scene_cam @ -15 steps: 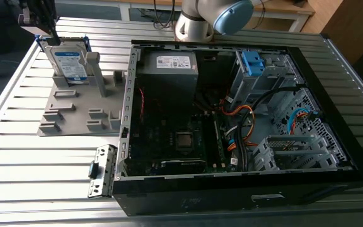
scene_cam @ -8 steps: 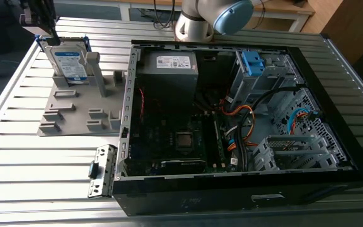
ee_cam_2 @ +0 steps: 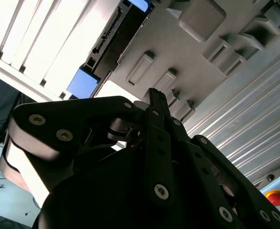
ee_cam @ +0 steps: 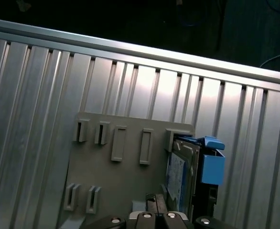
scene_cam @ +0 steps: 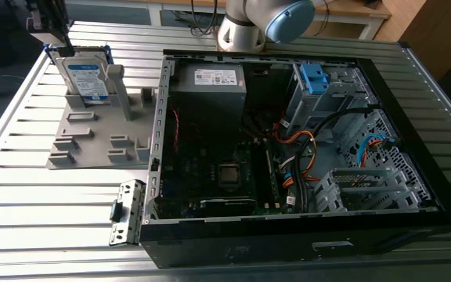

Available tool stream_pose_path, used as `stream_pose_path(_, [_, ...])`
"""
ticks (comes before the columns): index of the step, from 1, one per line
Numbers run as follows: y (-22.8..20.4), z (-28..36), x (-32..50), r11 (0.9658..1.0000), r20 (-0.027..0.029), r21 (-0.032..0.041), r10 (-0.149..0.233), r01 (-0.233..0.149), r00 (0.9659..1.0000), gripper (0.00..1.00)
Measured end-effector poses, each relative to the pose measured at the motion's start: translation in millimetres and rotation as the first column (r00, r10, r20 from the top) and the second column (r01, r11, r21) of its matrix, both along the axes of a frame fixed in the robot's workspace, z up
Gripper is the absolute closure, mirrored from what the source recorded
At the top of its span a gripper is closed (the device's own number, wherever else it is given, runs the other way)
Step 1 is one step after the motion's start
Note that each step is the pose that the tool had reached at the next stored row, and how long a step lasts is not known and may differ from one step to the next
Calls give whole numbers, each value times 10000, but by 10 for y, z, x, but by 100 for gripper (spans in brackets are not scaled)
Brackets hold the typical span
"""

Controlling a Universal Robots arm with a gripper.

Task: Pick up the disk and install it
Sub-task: 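Pick up the disk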

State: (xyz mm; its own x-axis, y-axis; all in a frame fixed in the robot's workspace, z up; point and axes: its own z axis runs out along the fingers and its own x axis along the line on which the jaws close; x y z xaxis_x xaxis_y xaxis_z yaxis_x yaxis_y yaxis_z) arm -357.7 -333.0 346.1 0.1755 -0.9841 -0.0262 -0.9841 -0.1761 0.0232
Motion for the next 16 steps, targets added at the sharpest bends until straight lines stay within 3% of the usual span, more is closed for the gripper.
stream_pose_path(8, [0,0,0,9986,0,0,520,-520,9986,89])
stream_pose_path(16, [0,0,0,9946,0,0,1039,-1039,9946,89])
